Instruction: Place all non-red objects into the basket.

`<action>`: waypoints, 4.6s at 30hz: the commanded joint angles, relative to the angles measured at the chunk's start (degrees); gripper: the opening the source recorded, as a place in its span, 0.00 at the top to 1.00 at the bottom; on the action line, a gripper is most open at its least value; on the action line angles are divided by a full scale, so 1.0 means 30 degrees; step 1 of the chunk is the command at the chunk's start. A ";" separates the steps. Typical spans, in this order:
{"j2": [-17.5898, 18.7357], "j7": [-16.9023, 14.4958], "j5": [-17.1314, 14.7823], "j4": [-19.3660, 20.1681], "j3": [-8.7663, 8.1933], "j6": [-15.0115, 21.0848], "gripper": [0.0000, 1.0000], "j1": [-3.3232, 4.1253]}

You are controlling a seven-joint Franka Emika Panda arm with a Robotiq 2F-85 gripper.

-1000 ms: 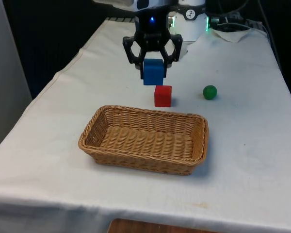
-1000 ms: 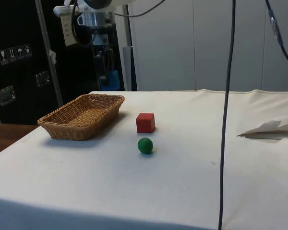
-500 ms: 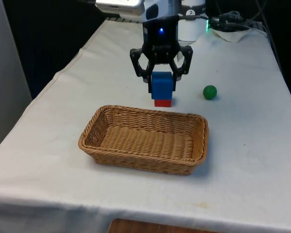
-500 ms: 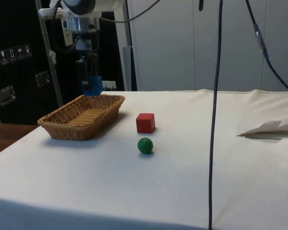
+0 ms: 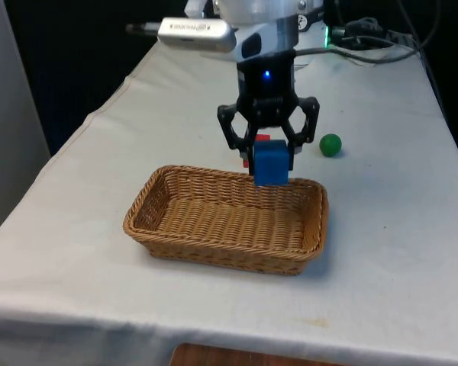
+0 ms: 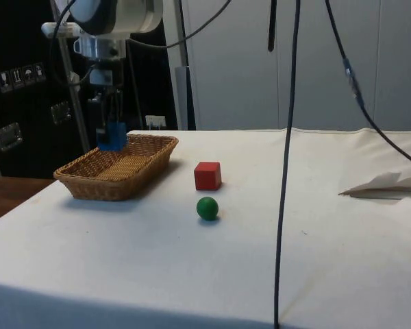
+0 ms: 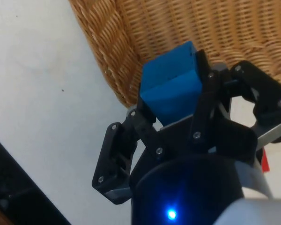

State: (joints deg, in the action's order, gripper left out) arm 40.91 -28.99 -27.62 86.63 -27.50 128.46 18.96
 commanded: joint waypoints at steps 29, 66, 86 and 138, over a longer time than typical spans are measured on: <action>0.3247 -0.0248 -0.1509 -0.1662 0.0363 0.1375 0.71 -0.0115; -0.0038 0.0172 0.0267 0.0248 -0.0229 -0.0306 0.00 0.0554; -0.4431 0.1127 0.2827 0.4106 0.0057 -0.0306 0.00 0.1261; -1.3751 0.5653 0.8613 1.3235 0.3533 0.0191 0.00 0.1241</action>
State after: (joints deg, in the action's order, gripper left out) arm 0.00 -13.01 -2.81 125.88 -16.84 128.23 22.52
